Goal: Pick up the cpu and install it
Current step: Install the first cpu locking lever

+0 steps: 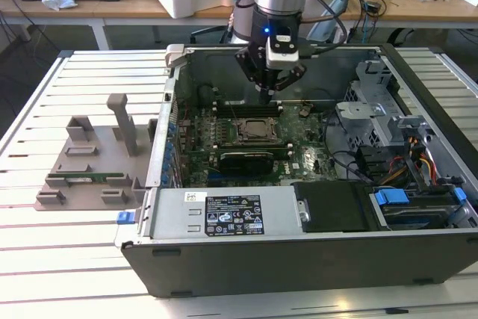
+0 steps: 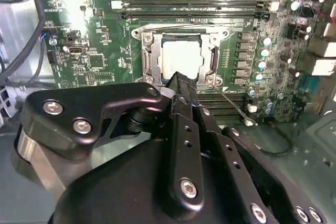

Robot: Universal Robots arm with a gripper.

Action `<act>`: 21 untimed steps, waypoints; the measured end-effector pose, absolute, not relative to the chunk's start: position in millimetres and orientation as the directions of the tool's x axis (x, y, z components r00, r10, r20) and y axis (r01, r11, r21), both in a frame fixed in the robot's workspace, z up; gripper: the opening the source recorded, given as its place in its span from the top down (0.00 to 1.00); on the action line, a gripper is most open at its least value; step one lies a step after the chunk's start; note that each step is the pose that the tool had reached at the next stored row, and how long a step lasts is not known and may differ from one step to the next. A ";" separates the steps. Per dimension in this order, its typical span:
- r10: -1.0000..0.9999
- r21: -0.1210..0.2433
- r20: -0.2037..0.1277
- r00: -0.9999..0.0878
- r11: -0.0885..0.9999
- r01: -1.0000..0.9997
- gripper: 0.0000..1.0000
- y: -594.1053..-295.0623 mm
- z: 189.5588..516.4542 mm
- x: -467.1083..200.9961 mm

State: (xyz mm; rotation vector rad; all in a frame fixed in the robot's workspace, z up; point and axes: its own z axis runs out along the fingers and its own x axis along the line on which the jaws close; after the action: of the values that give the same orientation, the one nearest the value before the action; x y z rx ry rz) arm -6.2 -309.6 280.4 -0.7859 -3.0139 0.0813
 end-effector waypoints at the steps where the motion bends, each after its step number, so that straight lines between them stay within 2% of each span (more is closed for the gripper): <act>1: 0.470 -0.057 0.012 -0.883 0.881 0.469 0.89 -309.6 280.4 -6.2; 21: 0.208 -0.053 0.013 -0.978 0.977 0.207 0.89 -309.6 280.4 -6.2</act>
State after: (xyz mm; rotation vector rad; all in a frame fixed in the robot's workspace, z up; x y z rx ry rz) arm -6.2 -309.6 280.4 -0.3263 -3.1049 0.0802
